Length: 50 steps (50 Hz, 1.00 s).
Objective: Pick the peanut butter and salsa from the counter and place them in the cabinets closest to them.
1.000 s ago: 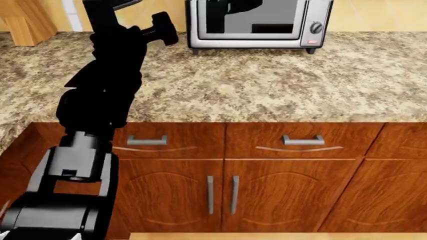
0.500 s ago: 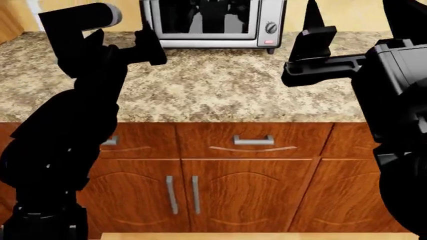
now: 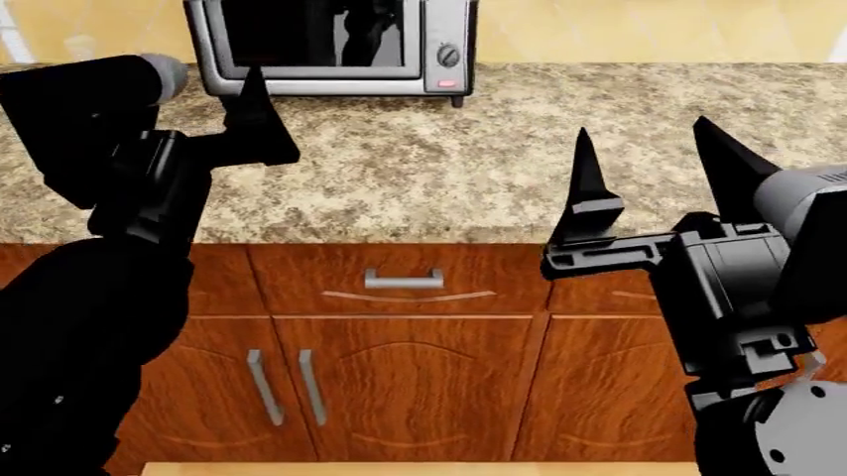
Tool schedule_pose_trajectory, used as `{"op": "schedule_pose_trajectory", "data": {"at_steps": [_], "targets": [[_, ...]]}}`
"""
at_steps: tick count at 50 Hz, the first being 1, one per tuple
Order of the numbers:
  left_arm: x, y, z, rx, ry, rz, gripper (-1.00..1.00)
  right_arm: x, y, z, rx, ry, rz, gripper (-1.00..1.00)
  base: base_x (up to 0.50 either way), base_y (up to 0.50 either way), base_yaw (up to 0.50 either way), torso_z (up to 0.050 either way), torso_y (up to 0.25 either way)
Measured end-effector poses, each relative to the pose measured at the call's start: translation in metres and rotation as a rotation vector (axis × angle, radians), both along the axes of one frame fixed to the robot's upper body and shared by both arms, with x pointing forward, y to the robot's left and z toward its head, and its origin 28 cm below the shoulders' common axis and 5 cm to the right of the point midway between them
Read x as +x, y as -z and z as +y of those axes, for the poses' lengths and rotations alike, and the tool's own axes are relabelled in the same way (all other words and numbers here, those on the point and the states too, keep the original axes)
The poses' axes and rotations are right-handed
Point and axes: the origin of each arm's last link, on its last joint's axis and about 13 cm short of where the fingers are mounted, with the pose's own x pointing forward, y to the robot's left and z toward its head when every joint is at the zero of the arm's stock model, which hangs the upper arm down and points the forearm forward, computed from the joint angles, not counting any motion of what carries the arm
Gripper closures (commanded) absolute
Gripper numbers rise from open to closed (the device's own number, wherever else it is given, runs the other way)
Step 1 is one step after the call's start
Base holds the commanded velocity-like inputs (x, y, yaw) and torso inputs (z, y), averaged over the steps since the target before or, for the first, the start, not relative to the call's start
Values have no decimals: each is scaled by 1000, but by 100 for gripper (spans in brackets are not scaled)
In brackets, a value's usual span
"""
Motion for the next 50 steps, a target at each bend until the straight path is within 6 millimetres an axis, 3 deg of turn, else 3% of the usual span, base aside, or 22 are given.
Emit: {"op": "schedule_pose_trajectory", "data": {"at_steps": [20, 50], "targets": [[-32, 17, 1, 10, 36, -26, -100, -3, 27, -5, 4, -2, 2, -100, 72, -500, 0, 0, 0], [-50, 15, -3, 34, 71, -85, -100, -6, 31, -2, -8, -13, -4, -100, 136, -500, 0, 0, 0]]}}
